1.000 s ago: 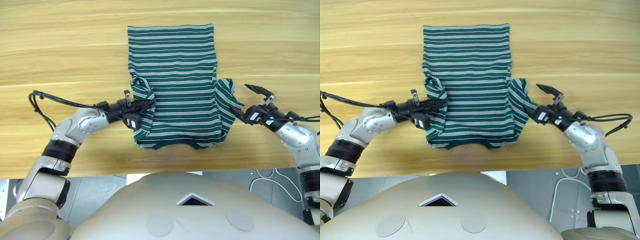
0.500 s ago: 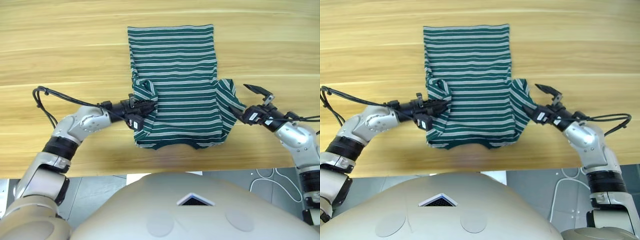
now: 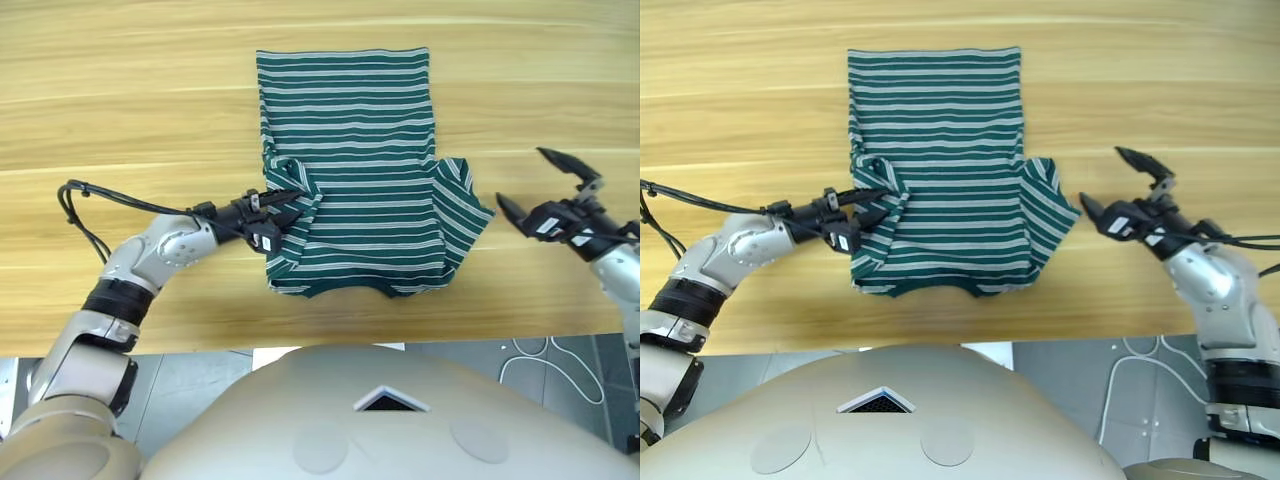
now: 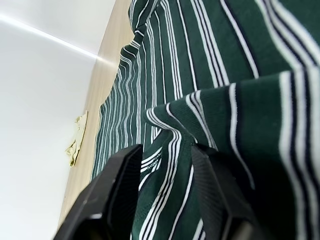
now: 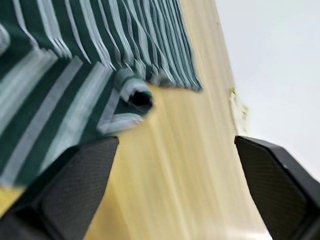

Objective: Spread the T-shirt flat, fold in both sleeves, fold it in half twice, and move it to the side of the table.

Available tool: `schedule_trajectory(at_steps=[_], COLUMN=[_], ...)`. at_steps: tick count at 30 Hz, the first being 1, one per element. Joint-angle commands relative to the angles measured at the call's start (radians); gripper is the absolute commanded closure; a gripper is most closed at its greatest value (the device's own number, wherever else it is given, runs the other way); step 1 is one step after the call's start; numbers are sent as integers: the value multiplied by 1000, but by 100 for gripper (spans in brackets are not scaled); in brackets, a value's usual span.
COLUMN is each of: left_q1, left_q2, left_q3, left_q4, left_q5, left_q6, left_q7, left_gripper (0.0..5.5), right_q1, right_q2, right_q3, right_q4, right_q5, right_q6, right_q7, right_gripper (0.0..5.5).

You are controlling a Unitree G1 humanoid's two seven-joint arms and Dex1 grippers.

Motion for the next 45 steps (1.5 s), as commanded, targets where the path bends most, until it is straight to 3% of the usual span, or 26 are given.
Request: schedule_trajectory(at_steps=[1, 6, 17, 31, 40, 45], left_q1=[5, 6, -4, -3, 18, 16], left_q2=[-2, -11, -21, -25, -9, -17], left_q3=[2, 7, 9, 10, 34, 32], left_q4=[2, 5, 10, 8, -6, -7], left_q5=[11, 30, 53, 67, 44, 45], left_q6=[-10, -6, -6, -16, -27, -31], left_q7=[10, 35, 68, 91, 95, 81], left_gripper=[370, 370, 370, 366, 366, 366], right_q1=[92, 103, 72, 33, -22, -30], right_q2=[-54, -40, -45, -39, -27, -23], right_q3=[17, 127, 215, 264, 297, 314], right_q4=[-1, -3, -19, 20, 84, 94], right_q5=[-129, -145, -106, -81, -89, -90], right_q6=[75, 57, 9, -4, -14, -17], right_q7=[26, 72, 82, 73, 54, 52], right_gripper=[123, 123, 123, 357, 541, 547])
